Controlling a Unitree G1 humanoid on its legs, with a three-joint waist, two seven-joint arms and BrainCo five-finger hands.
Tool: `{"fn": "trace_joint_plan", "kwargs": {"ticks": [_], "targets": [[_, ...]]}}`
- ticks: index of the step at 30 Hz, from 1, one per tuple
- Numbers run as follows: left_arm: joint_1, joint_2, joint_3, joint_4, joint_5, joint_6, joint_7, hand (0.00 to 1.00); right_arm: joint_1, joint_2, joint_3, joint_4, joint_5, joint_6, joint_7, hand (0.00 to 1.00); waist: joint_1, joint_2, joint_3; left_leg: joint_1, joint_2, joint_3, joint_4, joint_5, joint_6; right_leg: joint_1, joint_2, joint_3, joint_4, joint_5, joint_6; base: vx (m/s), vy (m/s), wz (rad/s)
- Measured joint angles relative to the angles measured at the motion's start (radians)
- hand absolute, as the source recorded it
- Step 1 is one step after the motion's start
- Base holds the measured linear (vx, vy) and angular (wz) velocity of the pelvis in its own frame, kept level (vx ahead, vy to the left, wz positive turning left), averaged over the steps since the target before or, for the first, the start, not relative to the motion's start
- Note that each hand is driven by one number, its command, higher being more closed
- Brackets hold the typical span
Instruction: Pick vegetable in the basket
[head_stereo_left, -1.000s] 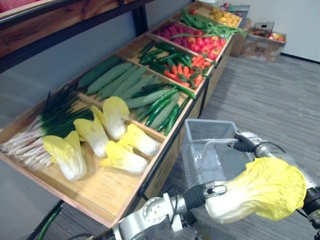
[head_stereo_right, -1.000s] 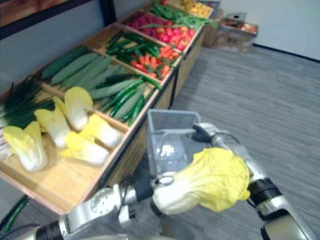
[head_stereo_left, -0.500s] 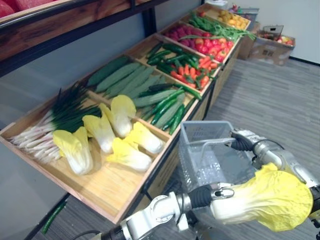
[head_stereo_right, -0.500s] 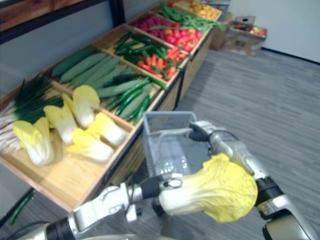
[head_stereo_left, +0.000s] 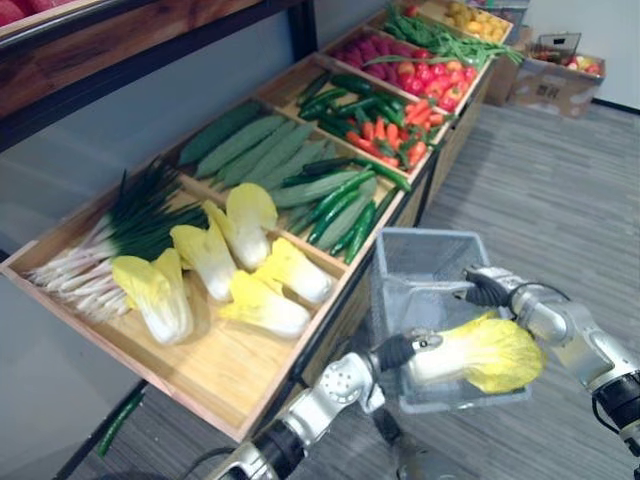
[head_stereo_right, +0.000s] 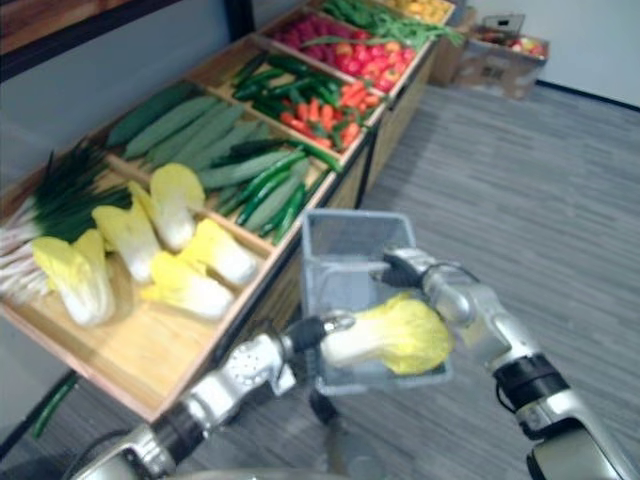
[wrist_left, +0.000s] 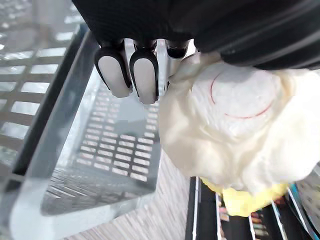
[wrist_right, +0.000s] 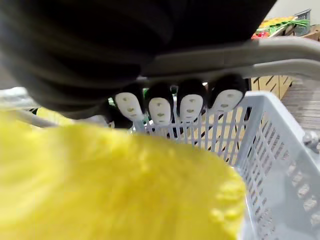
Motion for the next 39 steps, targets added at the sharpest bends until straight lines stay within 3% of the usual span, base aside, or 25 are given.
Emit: {"fn": "trace_joint_plan", "kwargs": {"ticks": [6,7,12,17,28,39], "targets": [[-0.097,-0.037,0.074,0.200,0.137,0.024,0.094,1.00,-0.002,-0.002,0.003,0.000,0.002,0.000,0.003,1.00,-0.025,-0.010,0.016,-0.019,-0.032,-0.014,-0.012,-0.003,0.014,-0.012,-0.028,0.002,-0.010,0.004,0.014,-0.02,0.078,0.05],[-0.113,-0.046,0.080,0.222,0.160,0.026,0.104,0.00,-0.002,-0.002,0.003,0.000,0.002,0.000,0.003,1.00,-0.026,-0.011,0.022,-0.019,-0.034,-0.014,-0.011,-0.004,0.016,-0.011,-0.030,0.002,-0.011,0.005,0.015,-0.01,0.053,-0.01],[-0.156,-0.089,0.102,0.289,0.264,0.046,0.112,0.00,-0.006,-0.008,0.004,0.000,0.002,0.000,0.004,1.00,-0.027,-0.019,0.035,-0.019,-0.038,-0.014,-0.008,-0.008,0.022,-0.011,-0.033,0.006,-0.012,0.005,0.016,0.01,0.066,-0.02],[-0.186,-0.101,0.101,0.321,0.301,0.045,0.123,0.00,-0.017,-0.037,0.006,-0.002,0.024,0.000,0.006,1.00,-0.028,-0.025,0.046,-0.019,-0.040,-0.014,-0.006,-0.010,0.023,-0.011,-0.034,0.008,-0.013,0.005,0.017,0.02,0.055,-0.02],[-0.203,-0.091,0.063,0.318,0.299,0.046,0.138,0.00,-0.018,-0.052,0.006,-0.003,0.033,0.000,0.006,1.00,-0.029,-0.024,0.052,-0.024,-0.036,-0.024,0.004,-0.015,0.029,-0.011,-0.035,0.005,-0.015,0.006,0.018,0.03,0.057,0.01],[-0.208,-0.073,-0.036,0.216,0.204,0.063,0.135,0.00,-0.018,-0.064,0.001,-0.004,0.043,0.001,0.004,1.00,-0.028,-0.013,0.058,-0.036,-0.023,-0.027,0.035,-0.037,0.036,-0.013,-0.039,0.005,-0.019,0.012,0.027,0.02,0.069,0.00]]}}
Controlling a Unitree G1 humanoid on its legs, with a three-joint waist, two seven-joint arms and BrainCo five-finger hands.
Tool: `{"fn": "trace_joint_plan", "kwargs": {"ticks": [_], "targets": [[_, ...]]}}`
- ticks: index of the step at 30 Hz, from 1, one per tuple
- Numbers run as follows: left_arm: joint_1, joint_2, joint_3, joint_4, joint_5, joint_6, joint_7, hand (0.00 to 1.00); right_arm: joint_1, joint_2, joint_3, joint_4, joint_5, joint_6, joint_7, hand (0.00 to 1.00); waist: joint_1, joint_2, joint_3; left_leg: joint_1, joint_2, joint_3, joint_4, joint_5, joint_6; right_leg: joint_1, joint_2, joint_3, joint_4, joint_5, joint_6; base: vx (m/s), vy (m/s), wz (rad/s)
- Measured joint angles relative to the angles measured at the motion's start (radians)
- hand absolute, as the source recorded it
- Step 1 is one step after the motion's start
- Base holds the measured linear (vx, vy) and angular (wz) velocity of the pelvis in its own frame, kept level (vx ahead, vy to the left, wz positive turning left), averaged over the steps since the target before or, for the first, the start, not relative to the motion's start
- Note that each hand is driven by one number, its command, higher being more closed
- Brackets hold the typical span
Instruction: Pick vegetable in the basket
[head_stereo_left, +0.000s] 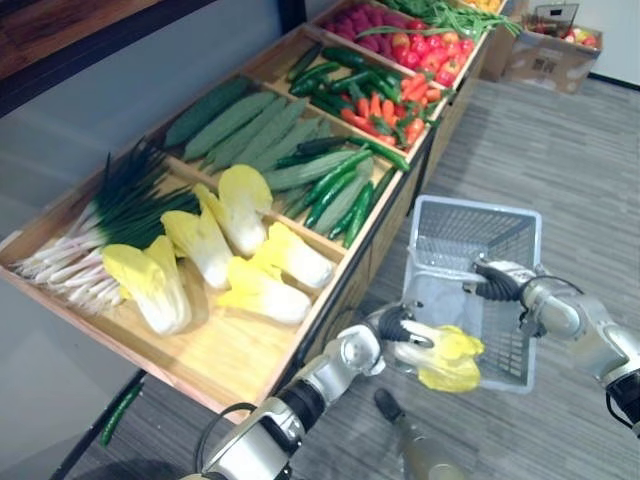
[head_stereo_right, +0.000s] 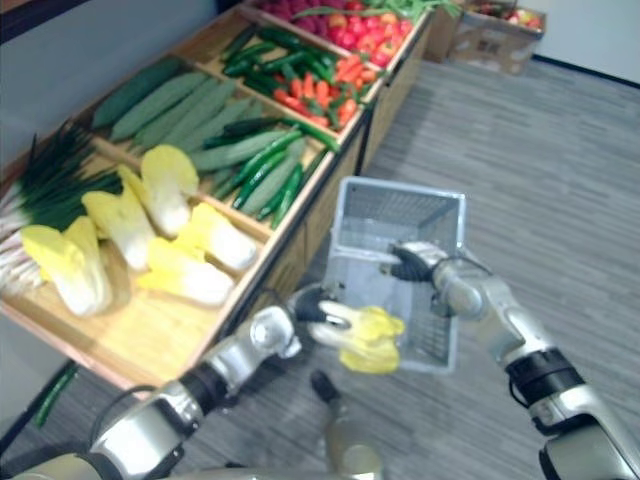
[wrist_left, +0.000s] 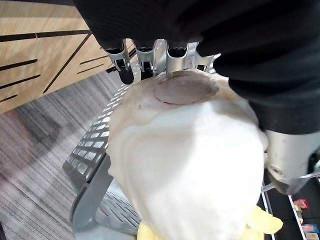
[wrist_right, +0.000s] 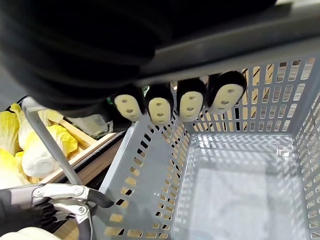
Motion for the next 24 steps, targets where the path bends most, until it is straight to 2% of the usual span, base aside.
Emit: {"fn": "trace_joint_plan", "kwargs": {"ticks": [8,24], "targets": [[0.003,0.020,-0.020,-0.036,-0.001,0.021,0.003,0.00,0.002,0.004,0.000,-0.001,0.019,0.001,0.000,1.00,0.000,0.003,0.001,-0.015,0.013,0.000,0.015,-0.003,0.000,-0.013,0.006,-0.001,0.000,0.002,0.002,0.04,0.065,-0.01],[0.002,0.019,0.023,-0.036,-0.088,0.076,0.113,0.00,0.007,0.072,0.046,0.012,0.059,0.006,-0.017,1.00,-0.007,0.001,0.001,-0.034,-0.009,-0.021,0.004,0.001,0.009,-0.015,-0.018,-0.015,-0.008,0.007,0.009,0.03,0.069,0.04]]}}
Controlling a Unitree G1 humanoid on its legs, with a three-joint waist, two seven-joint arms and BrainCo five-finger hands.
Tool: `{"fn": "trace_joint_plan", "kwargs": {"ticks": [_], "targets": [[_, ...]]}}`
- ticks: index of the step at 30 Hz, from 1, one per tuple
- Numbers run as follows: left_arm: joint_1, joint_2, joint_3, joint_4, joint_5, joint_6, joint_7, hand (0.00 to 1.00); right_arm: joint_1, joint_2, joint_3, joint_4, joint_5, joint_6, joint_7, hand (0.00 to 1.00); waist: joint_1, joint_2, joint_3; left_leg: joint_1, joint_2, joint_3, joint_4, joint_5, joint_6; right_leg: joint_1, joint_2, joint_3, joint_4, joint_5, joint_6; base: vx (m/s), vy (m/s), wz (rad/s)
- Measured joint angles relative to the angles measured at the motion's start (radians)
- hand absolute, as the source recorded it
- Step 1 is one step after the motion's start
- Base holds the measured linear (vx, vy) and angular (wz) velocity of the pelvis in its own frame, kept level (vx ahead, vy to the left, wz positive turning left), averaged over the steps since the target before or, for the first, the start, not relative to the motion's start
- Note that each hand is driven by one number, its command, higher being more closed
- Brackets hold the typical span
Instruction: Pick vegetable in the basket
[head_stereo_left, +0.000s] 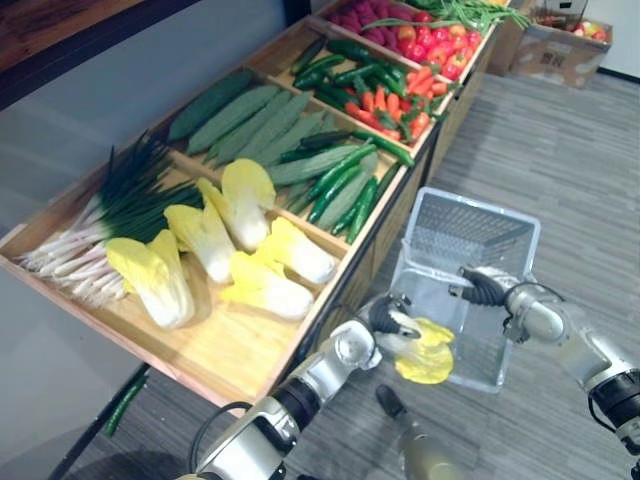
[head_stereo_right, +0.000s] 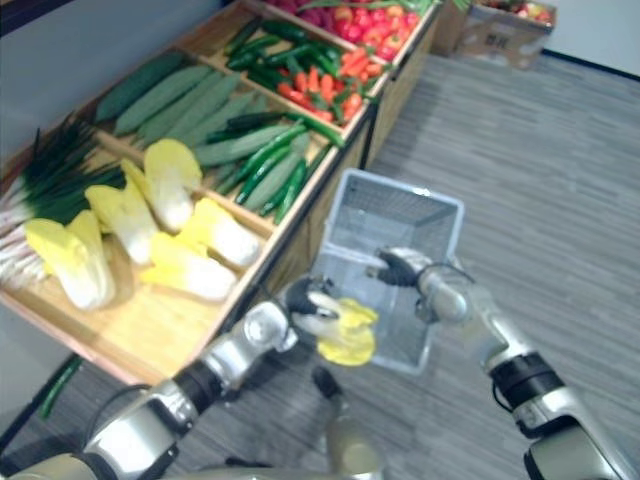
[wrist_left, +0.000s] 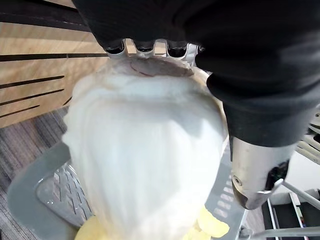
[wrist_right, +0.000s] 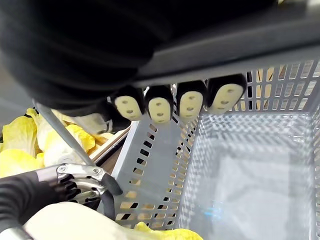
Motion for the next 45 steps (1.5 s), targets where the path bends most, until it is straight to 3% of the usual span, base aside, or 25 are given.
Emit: {"fn": "trace_joint_plan", "kwargs": {"ticks": [15,24,33,40,43,45], "targets": [[-0.126,-0.090,0.078,0.147,-0.263,0.023,0.143,0.00,-0.063,0.038,0.135,0.078,0.017,0.019,-0.036,1.00,-0.025,-0.031,0.011,0.006,-0.009,0.022,0.000,-0.003,0.004,-0.004,-0.005,0.021,-0.013,0.005,0.006,0.05,0.069,-0.04],[-0.153,-0.142,0.085,0.148,-0.286,0.014,0.174,0.00,-0.074,0.016,0.186,0.105,0.093,0.049,-0.037,1.00,-0.041,-0.042,0.014,0.006,-0.006,0.026,0.000,-0.005,0.002,-0.004,-0.003,0.023,-0.021,0.006,0.007,0.07,0.066,-0.02],[-0.179,-0.181,0.074,0.135,-0.285,-0.037,0.199,0.00,-0.054,-0.001,0.194,0.105,0.179,0.063,-0.037,1.00,-0.044,-0.046,0.016,0.002,-0.001,0.023,0.000,-0.006,0.002,-0.004,-0.003,0.015,-0.021,0.005,0.007,0.06,0.062,0.02],[-0.179,-0.193,0.042,0.092,-0.260,-0.039,0.211,0.00,0.005,0.002,0.143,0.106,0.243,0.052,-0.066,1.00,-0.041,-0.046,0.015,-0.016,0.002,-0.009,0.000,-0.005,0.004,-0.003,-0.009,-0.012,-0.020,0.005,0.007,0.04,0.046,0.13],[-0.179,-0.193,0.018,-0.006,-0.245,-0.081,0.197,0.00,0.046,0.045,0.103,0.109,0.243,0.031,-0.069,1.00,-0.042,-0.047,0.014,-0.037,0.001,-0.035,0.000,-0.002,0.009,-0.004,-0.015,-0.036,-0.020,0.005,0.007,0.04,0.058,0.23],[-0.179,-0.197,-0.057,-0.106,-0.245,-0.125,0.151,0.00,0.067,0.106,0.080,0.114,0.239,-0.007,-0.064,1.00,-0.037,-0.044,0.012,-0.049,0.002,-0.062,0.000,0.001,0.013,0.001,-0.021,-0.058,-0.020,0.004,0.005,0.03,0.055,0.26]]}}
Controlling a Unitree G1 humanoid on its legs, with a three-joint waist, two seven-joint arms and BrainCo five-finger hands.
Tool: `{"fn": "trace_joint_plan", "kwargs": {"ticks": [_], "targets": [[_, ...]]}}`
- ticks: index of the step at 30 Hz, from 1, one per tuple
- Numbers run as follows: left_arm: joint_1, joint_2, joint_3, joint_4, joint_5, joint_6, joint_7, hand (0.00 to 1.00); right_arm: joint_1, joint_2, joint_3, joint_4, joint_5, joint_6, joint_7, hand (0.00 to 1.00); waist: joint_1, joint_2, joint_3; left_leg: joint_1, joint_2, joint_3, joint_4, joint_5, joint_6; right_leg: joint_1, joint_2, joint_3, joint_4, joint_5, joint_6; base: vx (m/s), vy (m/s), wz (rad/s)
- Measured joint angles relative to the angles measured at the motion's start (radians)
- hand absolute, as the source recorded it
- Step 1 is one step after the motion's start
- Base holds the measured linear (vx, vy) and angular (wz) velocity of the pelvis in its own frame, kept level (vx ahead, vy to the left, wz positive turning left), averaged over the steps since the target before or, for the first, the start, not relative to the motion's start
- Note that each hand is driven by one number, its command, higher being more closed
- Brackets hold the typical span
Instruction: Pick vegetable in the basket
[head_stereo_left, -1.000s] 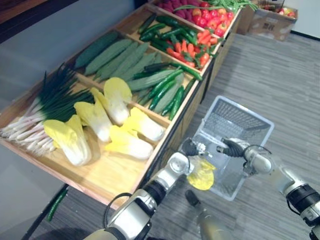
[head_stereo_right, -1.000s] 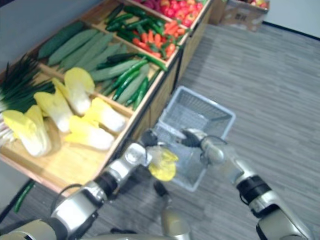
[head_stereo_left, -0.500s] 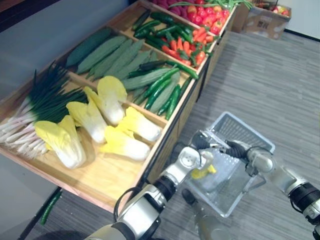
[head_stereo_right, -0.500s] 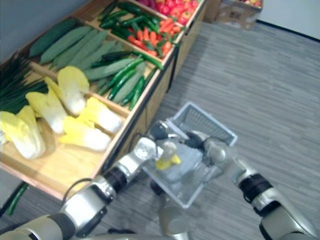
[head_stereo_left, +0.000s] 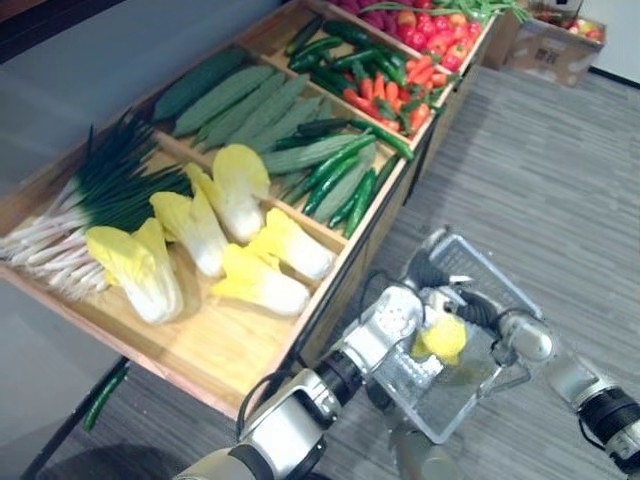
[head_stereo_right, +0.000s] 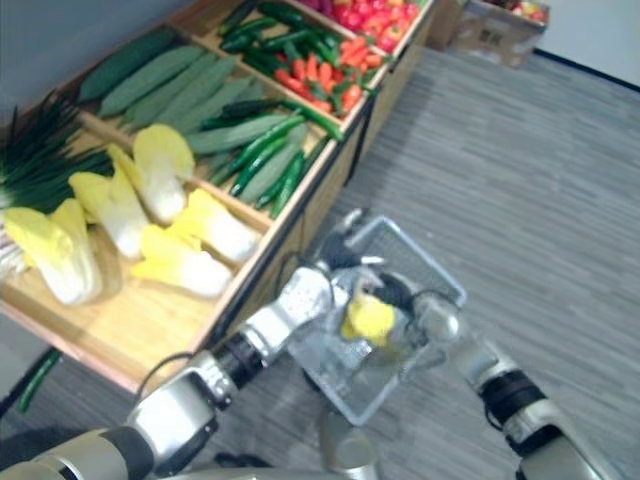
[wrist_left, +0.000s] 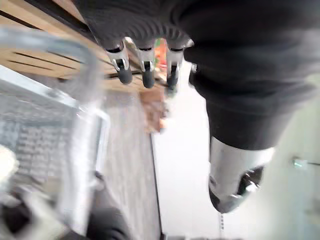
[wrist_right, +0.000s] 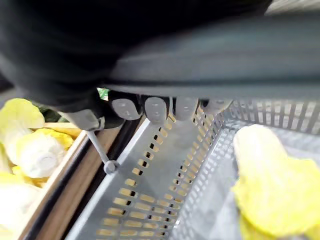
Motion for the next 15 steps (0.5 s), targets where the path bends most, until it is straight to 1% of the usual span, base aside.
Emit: {"fn": "trace_joint_plan", "kwargs": {"ticks": [1,2,3,4,5,6,7,8,10,11,14,15], "targets": [[0.001,-0.001,-0.024,-0.019,0.000,-0.010,-0.022,0.00,0.016,0.012,0.000,0.002,-0.007,-0.010,0.002,1.00,0.004,-0.001,0.000,-0.005,0.000,-0.009,0.000,0.001,0.002,0.001,-0.001,-0.008,0.000,0.000,0.000,0.02,0.037,0.38],[0.006,0.000,-0.067,-0.053,-0.001,-0.021,-0.058,0.00,0.046,0.032,0.000,0.006,-0.008,-0.017,0.005,1.00,0.015,0.000,-0.002,-0.016,0.001,-0.025,0.000,0.003,0.005,0.001,-0.004,-0.020,0.000,-0.001,-0.002,0.02,0.034,0.39],[0.017,0.001,-0.110,-0.088,-0.001,-0.022,-0.094,0.00,0.072,0.057,-0.005,0.027,-0.023,-0.025,0.007,1.00,0.024,0.003,-0.003,-0.028,-0.001,-0.044,0.000,0.005,0.009,0.001,-0.010,-0.038,0.000,-0.004,-0.006,0.02,0.037,0.46],[0.039,0.006,-0.130,-0.118,-0.002,-0.022,-0.136,0.00,0.095,0.078,-0.015,0.050,-0.046,-0.027,0.004,1.00,0.033,0.007,-0.008,-0.037,-0.002,-0.055,0.000,0.009,0.014,0.002,-0.016,-0.053,0.000,-0.004,-0.007,0.02,0.037,0.38],[0.054,0.011,-0.134,-0.137,-0.005,-0.022,-0.157,0.00,0.105,0.090,-0.039,0.061,-0.052,-0.027,0.001,1.00,0.039,0.008,-0.009,-0.039,-0.003,-0.061,0.000,0.009,0.015,0.004,-0.018,-0.057,0.000,-0.004,-0.007,0.01,0.034,0.33],[0.082,0.034,-0.151,-0.170,-0.011,-0.022,-0.197,0.00,0.125,0.105,-0.084,0.080,-0.079,-0.026,0.000,1.00,0.046,0.014,-0.014,-0.042,-0.004,-0.079,0.000,0.010,0.017,0.013,-0.021,-0.070,0.000,-0.005,-0.008,0.01,0.042,0.44],[0.128,0.080,-0.178,-0.221,-0.021,-0.022,-0.248,0.00,0.160,0.125,-0.145,0.103,-0.085,-0.020,-0.008,1.00,0.048,0.020,-0.038,-0.056,-0.005,-0.107,-0.002,0.014,0.020,0.017,-0.026,-0.097,0.000,-0.008,-0.011,0.01,0.035,0.44],[0.137,0.090,-0.183,-0.232,-0.023,-0.022,-0.256,0.00,0.168,0.130,-0.156,0.108,-0.085,-0.019,-0.010,1.00,0.049,0.020,-0.044,-0.057,-0.006,-0.108,-0.004,0.016,0.021,0.018,-0.027,-0.101,0.000,-0.008,-0.012,0.02,0.030,0.45],[0.199,0.178,-0.226,-0.327,-0.062,-0.021,-0.311,0.00,0.223,0.161,-0.230,0.127,-0.107,-0.003,-0.029,1.00,0.056,0.021,-0.082,-0.068,-0.017,-0.142,-0.020,0.029,0.025,0.023,-0.038,-0.138,0.005,-0.012,-0.017,0.02,0.024,0.38],[0.211,0.201,-0.237,-0.356,-0.064,-0.021,-0.328,0.00,0.235,0.172,-0.248,0.132,-0.118,0.000,-0.036,1.00,0.057,0.023,-0.090,-0.072,-0.017,-0.151,-0.020,0.031,0.026,0.025,-0.039,-0.147,0.007,-0.013,-0.020,0.01,0.028,0.40],[0.249,0.335,-0.307,-0.530,-0.150,-0.021,-0.415,0.00,0.294,0.215,-0.323,0.180,-0.127,0.022,-0.060,1.00,0.081,0.022,-0.123,-0.071,-0.019,-0.193,-0.028,0.040,0.027,0.050,-0.045,-0.195,0.017,-0.023,-0.034,0.00,0.018,0.34],[0.256,0.361,-0.317,-0.565,-0.172,-0.021,-0.429,0.00,0.304,0.221,-0.335,0.188,-0.127,0.027,-0.065,1.00,0.084,0.022,-0.131,-0.072,-0.023,-0.204,-0.034,0.041,0.024,0.053,-0.049,-0.207,0.019,-0.026,-0.038,0.00,0.013,0.40]]}}
